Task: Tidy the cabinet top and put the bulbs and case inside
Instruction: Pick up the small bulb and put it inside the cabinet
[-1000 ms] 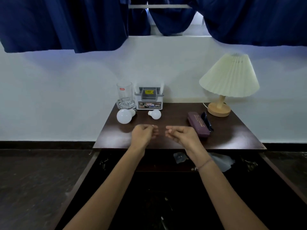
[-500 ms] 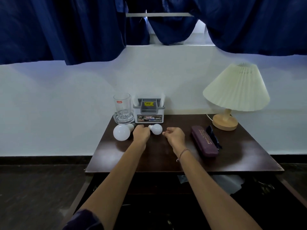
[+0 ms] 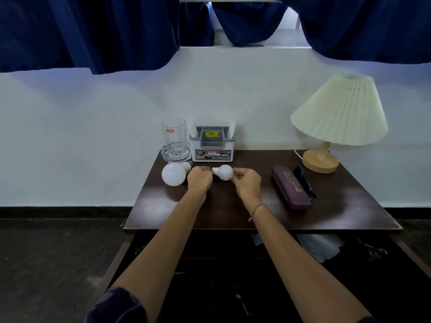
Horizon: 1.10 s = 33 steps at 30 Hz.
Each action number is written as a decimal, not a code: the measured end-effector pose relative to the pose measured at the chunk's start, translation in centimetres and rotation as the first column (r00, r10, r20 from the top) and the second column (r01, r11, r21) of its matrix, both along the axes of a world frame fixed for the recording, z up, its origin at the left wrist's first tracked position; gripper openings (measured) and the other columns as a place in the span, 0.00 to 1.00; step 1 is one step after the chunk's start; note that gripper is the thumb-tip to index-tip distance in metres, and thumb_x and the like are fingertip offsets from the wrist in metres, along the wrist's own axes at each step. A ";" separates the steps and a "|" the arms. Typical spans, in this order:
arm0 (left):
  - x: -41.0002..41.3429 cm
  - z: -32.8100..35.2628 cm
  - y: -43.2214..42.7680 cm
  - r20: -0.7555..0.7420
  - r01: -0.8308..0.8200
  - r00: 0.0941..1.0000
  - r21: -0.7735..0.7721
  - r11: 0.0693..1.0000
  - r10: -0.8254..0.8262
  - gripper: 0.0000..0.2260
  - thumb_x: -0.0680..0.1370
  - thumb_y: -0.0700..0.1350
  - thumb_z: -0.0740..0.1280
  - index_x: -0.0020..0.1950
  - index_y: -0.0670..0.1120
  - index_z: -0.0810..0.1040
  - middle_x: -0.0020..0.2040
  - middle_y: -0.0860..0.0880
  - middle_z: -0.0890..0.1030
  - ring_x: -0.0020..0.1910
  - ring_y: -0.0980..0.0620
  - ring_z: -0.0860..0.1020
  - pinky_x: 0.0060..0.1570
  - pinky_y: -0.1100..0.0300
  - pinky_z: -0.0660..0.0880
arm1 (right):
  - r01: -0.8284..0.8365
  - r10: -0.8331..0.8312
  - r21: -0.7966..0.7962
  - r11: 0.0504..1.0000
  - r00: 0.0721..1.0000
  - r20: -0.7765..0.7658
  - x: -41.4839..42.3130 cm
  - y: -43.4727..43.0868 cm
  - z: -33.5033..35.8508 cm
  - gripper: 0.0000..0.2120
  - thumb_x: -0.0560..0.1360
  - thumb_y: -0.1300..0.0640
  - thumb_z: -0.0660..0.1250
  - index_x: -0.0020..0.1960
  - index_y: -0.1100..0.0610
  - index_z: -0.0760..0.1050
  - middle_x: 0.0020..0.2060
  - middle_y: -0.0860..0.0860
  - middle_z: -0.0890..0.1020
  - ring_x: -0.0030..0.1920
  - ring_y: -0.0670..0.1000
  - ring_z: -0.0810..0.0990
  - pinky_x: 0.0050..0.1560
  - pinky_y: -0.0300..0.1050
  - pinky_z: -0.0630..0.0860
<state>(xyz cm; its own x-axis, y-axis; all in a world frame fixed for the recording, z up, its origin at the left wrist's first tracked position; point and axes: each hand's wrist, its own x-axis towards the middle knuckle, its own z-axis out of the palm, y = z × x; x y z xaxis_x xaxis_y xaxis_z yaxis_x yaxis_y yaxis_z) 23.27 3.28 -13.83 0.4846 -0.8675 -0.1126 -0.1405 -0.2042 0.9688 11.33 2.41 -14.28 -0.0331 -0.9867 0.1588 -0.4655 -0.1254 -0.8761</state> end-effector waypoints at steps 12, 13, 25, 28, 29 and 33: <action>-2.3 0.5 10.3 -0.005 -0.078 0.997 -0.094 0.992 0.078 0.11 0.75 0.37 0.61 0.50 0.42 0.83 0.49 0.42 0.84 0.51 0.46 0.81 0.58 0.51 0.77 | -0.139 0.132 0.012 0.990 0.965 0.227 -4.7 7.5 1.1 0.13 0.70 0.66 0.71 0.55 0.62 0.80 0.47 0.56 0.84 0.46 0.49 0.82 0.52 0.40 0.78; -2.6 0.4 11.4 0.006 -0.079 0.997 -0.106 0.991 0.080 0.11 0.75 0.38 0.62 0.50 0.42 0.83 0.47 0.43 0.84 0.49 0.47 0.81 0.56 0.52 0.77 | -0.153 0.147 0.008 0.988 0.958 0.246 -5.1 8.4 1.0 0.13 0.70 0.66 0.71 0.55 0.61 0.80 0.46 0.54 0.84 0.46 0.48 0.82 0.50 0.36 0.78; -5.5 -3.5 19.3 -0.007 -0.050 0.999 -0.097 0.994 0.050 0.09 0.74 0.40 0.65 0.50 0.47 0.83 0.46 0.49 0.84 0.51 0.52 0.81 0.57 0.54 0.77 | -0.268 0.211 0.113 0.957 0.908 0.362 -9.6 13.8 -3.2 0.11 0.69 0.66 0.72 0.48 0.54 0.82 0.43 0.52 0.85 0.44 0.46 0.84 0.45 0.34 0.80; -5.8 -5.2 19.6 -0.001 -0.049 0.999 -0.068 0.996 0.049 0.09 0.75 0.40 0.65 0.50 0.47 0.83 0.44 0.52 0.84 0.49 0.54 0.81 0.54 0.58 0.77 | -0.281 0.189 0.174 0.944 0.891 0.413 -10.0 14.3 -4.8 0.10 0.69 0.66 0.72 0.48 0.55 0.82 0.44 0.53 0.85 0.45 0.47 0.84 0.43 0.34 0.80; -5.9 -5.9 19.6 0.003 -0.049 0.999 -0.050 0.998 0.049 0.09 0.75 0.40 0.64 0.51 0.46 0.83 0.43 0.52 0.84 0.47 0.55 0.81 0.52 0.59 0.77 | -0.284 0.179 0.197 0.938 0.887 0.426 -10.1 14.3 -5.4 0.10 0.69 0.66 0.72 0.49 0.56 0.81 0.45 0.54 0.85 0.46 0.48 0.84 0.43 0.34 0.80; -6.1 -8.3 18.6 0.004 -0.041 0.999 0.017 0.999 0.041 0.10 0.76 0.39 0.64 0.51 0.45 0.83 0.42 0.52 0.84 0.44 0.53 0.82 0.47 0.57 0.78 | -0.278 0.134 0.305 0.911 0.899 0.418 -9.9 13.5 -7.8 0.11 0.71 0.66 0.70 0.51 0.58 0.81 0.46 0.55 0.84 0.43 0.48 0.84 0.37 0.33 0.79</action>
<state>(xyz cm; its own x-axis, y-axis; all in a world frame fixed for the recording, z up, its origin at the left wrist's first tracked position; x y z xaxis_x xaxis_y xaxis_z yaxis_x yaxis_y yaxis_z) 17.20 21.89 -22.14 0.5201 -0.8449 -0.1250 -0.1355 -0.2261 0.9646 1.40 15.91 -22.08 0.1902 -0.9654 -0.1784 -0.0856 0.1647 -0.9826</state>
